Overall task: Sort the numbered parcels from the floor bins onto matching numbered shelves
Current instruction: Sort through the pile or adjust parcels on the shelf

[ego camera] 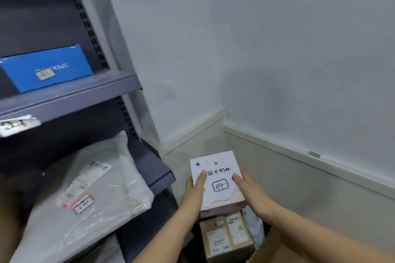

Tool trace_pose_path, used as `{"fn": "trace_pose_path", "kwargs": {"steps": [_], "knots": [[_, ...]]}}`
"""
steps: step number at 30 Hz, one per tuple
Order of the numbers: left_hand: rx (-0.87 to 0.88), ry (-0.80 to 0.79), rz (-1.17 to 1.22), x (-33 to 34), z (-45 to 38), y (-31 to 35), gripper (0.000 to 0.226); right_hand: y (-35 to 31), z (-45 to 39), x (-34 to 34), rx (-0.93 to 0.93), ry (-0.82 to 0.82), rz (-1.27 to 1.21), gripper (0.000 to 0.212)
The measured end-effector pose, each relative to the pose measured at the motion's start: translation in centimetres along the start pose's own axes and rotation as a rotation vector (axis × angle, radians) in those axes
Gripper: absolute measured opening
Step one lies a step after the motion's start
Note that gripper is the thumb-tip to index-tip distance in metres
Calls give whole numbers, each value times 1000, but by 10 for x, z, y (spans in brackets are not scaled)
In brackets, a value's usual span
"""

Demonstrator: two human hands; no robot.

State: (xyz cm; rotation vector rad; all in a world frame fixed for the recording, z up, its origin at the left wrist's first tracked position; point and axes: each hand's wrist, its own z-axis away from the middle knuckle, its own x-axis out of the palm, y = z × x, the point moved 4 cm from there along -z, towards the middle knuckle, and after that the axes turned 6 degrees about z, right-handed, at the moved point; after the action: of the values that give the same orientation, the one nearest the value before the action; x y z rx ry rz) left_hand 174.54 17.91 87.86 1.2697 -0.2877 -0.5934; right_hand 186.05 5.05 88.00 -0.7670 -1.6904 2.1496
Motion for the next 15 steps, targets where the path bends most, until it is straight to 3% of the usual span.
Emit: {"fn": "trace_pose_path", "kwargs": {"steps": [4, 10, 15], "knots": [[23, 115, 57, -36, 48, -3, 51, -18, 15, 27, -87, -88, 4, 26], [65, 262, 161, -92, 113, -19, 82, -34, 48, 86, -145, -144, -34, 13], [56, 206, 185, -115, 137, -25, 51, -40, 72, 107, -194, -146, -37, 21]]}}
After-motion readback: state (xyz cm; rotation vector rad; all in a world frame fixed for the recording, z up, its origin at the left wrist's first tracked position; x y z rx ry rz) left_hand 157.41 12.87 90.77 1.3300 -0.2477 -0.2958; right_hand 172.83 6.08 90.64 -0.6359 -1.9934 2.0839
